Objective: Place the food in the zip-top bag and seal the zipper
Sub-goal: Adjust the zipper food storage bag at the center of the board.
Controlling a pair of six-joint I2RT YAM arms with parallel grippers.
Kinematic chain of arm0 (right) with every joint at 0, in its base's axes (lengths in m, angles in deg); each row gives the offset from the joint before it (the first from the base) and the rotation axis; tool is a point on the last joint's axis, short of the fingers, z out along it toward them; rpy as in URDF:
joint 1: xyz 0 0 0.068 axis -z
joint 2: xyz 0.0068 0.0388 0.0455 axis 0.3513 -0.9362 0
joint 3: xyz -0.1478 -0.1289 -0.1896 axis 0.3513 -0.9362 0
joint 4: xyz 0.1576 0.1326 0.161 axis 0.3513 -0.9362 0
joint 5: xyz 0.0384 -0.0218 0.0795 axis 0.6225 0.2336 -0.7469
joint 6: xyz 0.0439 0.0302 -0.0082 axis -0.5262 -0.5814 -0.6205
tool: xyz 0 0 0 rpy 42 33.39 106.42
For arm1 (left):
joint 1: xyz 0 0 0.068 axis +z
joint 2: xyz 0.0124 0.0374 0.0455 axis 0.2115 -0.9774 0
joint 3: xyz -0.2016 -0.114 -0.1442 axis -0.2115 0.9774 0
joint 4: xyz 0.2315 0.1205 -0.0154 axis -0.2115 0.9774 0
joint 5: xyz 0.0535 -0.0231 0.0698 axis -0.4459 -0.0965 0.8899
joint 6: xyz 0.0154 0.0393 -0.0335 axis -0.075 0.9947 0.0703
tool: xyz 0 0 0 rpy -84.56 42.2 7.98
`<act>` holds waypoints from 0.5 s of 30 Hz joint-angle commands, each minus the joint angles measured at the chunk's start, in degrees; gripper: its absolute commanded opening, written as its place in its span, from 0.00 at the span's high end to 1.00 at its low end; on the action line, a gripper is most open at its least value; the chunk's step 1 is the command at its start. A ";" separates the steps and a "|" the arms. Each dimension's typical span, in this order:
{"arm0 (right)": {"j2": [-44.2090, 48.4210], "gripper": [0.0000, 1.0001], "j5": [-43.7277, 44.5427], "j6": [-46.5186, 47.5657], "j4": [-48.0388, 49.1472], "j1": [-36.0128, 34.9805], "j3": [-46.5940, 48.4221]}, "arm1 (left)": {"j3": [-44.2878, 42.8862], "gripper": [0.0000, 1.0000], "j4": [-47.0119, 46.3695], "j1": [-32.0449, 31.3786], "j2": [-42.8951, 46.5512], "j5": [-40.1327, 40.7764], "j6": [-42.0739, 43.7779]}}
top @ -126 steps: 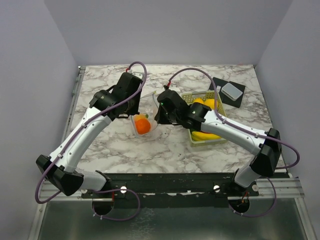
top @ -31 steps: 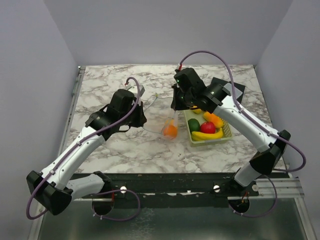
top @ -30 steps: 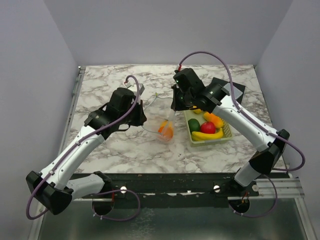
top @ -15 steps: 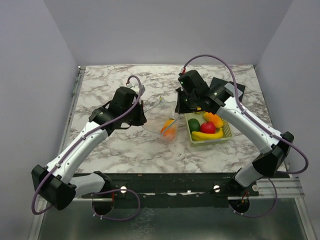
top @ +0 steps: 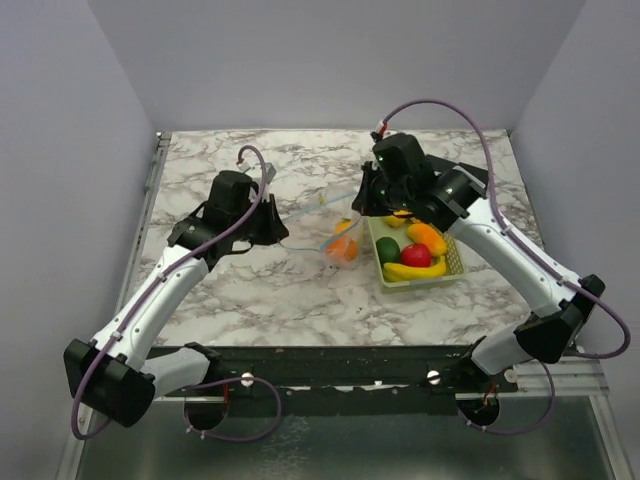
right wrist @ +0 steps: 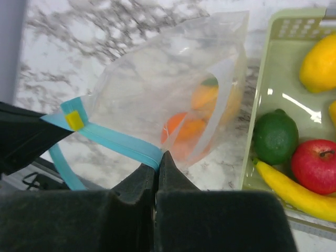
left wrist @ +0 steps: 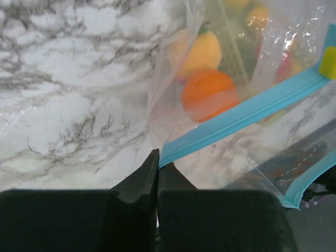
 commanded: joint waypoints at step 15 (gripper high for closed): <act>-1.16 0.99 -2.37 1.73 -5.18 1.45 9.84 | -15.23 0.97 11.20 1.52 0.40 -1.59 3.53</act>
